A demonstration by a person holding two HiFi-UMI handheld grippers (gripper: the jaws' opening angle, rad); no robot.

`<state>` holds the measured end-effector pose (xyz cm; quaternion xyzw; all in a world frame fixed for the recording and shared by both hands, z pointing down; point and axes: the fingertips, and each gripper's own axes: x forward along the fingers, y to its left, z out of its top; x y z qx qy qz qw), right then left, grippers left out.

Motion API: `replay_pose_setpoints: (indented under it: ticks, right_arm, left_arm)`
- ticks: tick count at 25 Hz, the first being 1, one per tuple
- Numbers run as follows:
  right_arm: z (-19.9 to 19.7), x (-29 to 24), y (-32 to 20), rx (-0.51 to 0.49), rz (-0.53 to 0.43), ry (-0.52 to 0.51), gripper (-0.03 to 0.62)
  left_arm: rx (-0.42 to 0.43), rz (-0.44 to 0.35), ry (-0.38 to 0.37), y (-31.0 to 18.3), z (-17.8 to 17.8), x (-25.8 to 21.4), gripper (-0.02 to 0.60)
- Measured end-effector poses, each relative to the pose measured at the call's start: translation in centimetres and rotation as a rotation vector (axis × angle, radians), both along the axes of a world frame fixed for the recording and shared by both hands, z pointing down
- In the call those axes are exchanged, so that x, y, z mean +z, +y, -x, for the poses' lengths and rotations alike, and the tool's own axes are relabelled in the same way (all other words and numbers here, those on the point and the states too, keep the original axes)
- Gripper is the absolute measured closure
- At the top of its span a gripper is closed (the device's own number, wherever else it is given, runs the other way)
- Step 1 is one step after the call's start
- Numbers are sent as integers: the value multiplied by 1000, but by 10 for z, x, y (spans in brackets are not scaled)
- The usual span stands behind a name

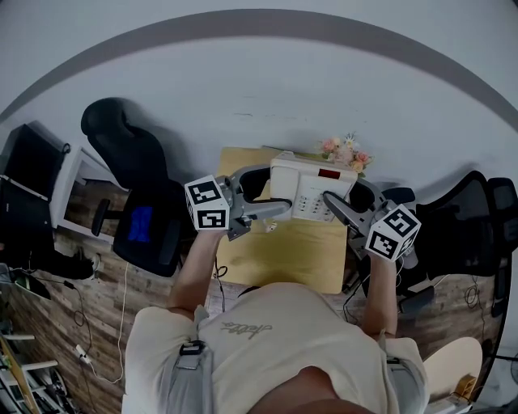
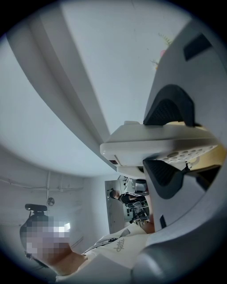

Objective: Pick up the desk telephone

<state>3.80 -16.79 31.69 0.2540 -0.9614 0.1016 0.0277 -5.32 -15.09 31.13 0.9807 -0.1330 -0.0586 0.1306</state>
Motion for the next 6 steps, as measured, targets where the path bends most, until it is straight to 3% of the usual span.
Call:
replay_pose_setpoints:
  ticks: [6]
  right_arm:
    - [0,4,-1,9,18,-8,367]
  left_arm:
    - [-5,12,14,-1,1,2,198]
